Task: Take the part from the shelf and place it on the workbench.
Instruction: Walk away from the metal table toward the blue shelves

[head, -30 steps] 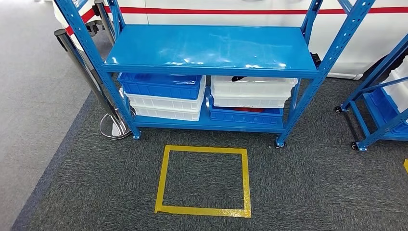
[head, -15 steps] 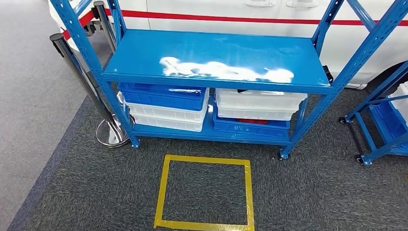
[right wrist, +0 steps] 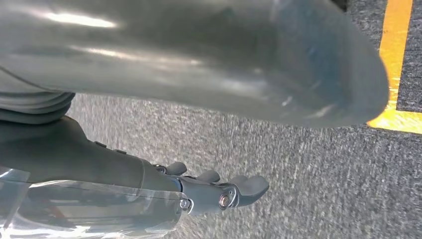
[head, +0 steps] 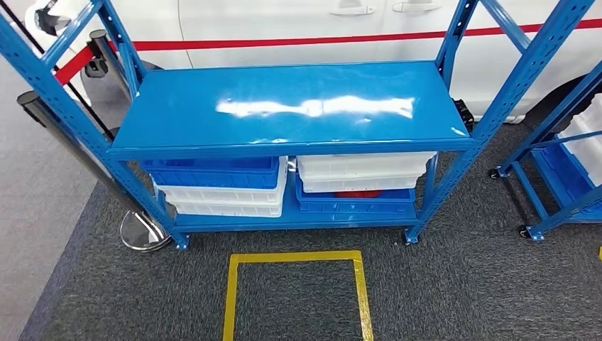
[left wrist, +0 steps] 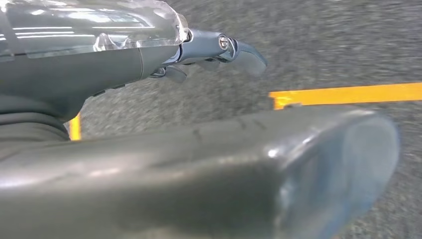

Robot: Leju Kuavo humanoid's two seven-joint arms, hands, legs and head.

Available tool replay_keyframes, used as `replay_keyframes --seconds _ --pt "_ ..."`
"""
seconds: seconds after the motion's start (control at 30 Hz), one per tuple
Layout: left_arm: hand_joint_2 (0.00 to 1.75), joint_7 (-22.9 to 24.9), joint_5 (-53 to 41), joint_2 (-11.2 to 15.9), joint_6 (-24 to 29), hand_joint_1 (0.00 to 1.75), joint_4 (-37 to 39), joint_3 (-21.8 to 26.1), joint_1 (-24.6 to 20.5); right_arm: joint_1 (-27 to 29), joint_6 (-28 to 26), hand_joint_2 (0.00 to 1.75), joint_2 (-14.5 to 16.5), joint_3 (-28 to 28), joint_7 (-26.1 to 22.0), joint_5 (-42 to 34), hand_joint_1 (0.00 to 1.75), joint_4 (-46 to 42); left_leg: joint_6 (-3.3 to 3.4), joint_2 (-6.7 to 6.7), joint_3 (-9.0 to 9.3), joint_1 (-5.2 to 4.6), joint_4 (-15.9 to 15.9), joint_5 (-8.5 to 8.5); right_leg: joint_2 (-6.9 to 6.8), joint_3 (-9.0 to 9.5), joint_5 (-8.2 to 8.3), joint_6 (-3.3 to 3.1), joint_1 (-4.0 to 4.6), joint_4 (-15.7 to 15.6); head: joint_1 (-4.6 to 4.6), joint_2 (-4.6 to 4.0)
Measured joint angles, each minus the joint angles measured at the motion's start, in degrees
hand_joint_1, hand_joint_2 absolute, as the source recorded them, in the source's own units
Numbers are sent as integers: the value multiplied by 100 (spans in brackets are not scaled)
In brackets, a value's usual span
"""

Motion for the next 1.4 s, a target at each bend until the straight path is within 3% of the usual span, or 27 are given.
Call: replay_keyframes --seconds 0.03,0.07,0.1,0.17,0.23,0.27,0.33,0.37,0.4,0.43,0.5,0.57,0.63,0.7,0.77,0.87,0.9,0.93,1.03,1.07,1.17,1.23,1.3,1.37,1.4 --pt "0 1 -5 4 1 0 2 16 4 10 -34 0 10 -1 10 25 0 2 35 -12 -5 -14 -243 390 24 80 -87 26 8 0 2 0" --pt "0 1 -16 9 2 0 3 32 0 21 -69 0 19 -1 21 52 0 2 75 -27 8 -31 -381 653 51 162 -146 64 12 -4 3 0" --pt "0 1 -35 14 3 0 3 45 -10 22 -98 0 25 -1 33 78 0 1 115 -38 38 -43 -439 737 66 223 -155 112 21 27 5 0" --pt "0 -1 -75 16 4 0 2 62 -47 14 -131 0 28 -3 46 115 0 -3 194 -50 196 -38 -503 717 45 242 -75 194 20 170 10 0" --pt "0 -3 -106 15 13 0 2 69 -72 -23 -137 0 37 -6 48 137 0 -4 258 -43 336 -24 -584 701 -126 -6 -23 236 18 633 31 0" --pt "0 1 -121 16 27 0 2 73 -76 -42 -136 0 42 -8 46 148 0 -4 281 -37 382 -22 -614 684 -219 -202 -112 238 16 930 41 0" --pt "0 30 -153 18 75 0 2 84 -77 -62 -133 0 46 -13 44 172 0 -4 314 -31 470 -26 -635 618 -318 -636 -493 244 13 1441 52 0" --pt "0 52 -170 19 101 0 2 89 -75 -58 -132 0 46 -18 43 186 0 -4 319 -32 514 -28 -637 573 -322 -797 -675 246 11 1550 52 0" --pt "0 74 -185 19 120 0 2 93 -67 -51 -130 0 46 -24 42 197 0 -4 320 -34 566 -28 -637 526 -322 -895 -743 252 9 1526 54 0" --pt "0 91 -198 18 131 0 2 96 -58 -43 -128 0 46 -29 41 208 0 -4 314 -35 627 -27 -637 477 -324 -922 -641 254 8 1350 53 0" --pt "0 109 -216 15 135 0 2 98 -42 -31 -128 87 47 -35 43 228 0 -3 282 -28 748 -28 -636 378 -345 -812 -20 256 11 681 55 0" --pt "0 120 -226 12 135 0 2 102 -48 -33 -121 87 49 -40 47 241 0 -2 222 -22 824 -42 -627 291 -383 -729 306 213 40 220 55 -1" --pt "0 130 -234 15 135 0 2 107 -63 -42 -86 0 52 -48 59 236 0 -2 152 -11 868 -58 -597 245 -385 -732 327 128 56 149 55 -1" --pt "0 136 -249 25 135 0 2 110 -63 -39 -29 0 58 -70 68 198 0 -1 93 2 904 -58 -529 206 -352 -685 454 48 31 116 55 0" --pt "0 138 -268 32 135 0 2 119 -63 -44 -2 0 68 -119 50 148 0 -2 38 2 814 -46 -266 2 -326 -652 472 -8 15 107 47 0" --pt "0 139 -294 30 134 0 2 152 -70 -49 -62 0 75 -178 35 157 0 -2 -23 0 320 -28 662 -533 -294 -667 467 -48 25 105 42 0" --pt "0 139 -298 30 134 0 2 165 -64 -47 -89 0 75 -185 38 178 0 -2 -26 0 193 -26 850 -584 -283 -666 460 -53 33 106 42 0" --pt "0 140 -298 31 135 0 2 177 -56 -46 -109 0 76 -189 43 200 0 -2 -16 0 157 -27 837 -509 -272 -658 453 -55 42 106 42 0" --pt "0 140 -301 40 140 0 2 203 -49 -46 -135 131 93 -191 63 236 0 -2 84 -10 484 -57 -120 120 -246 -606 436 -39 66 101 47 0" --pt "0 141 -307 44 140 0 2 207 -52 -47 -140 175 103 -191 73 246 0 -2 125 -19 569 -82 -390 209 -241 -597 437 -21 65 96 44 0" --pt "0 156 -319 55 162 0 2 215 -46 -58 -157 175 129 -191 121 298 0 -2 226 -40 592 -130 -609 308 -222 -590 438 72 59 69 19 0" --pt "0 176 -317 55 197 0 2 227 -43 -59 -191 175 135 -191 159 322 0 -3 278 -23 655 -84 -724 465 -229 -578 383 131 66 111 22 0" --pt "87 194 -317 49 230 0 2 242 -50 -60 -223 175 141 -191 192 334 0 -3 328 4 702 -43 -822 542 -261 -750 128 182 56 498 44 0" --pt "175 211 -330 46 249 0 2 253 -52 -63 -238 175 149 -192 263 353 0 -2 359 24 694 -45 -833 555 -284 -1114 -209 254 12 1208 61 0" --pt "175 220 -342 44 252 0 2 256 -51 -63 -243 175 150 -194 311 362 0 -2 362 32 693 -42 -831 551 -291 -1254 -277 303 -20 1472 62 0"
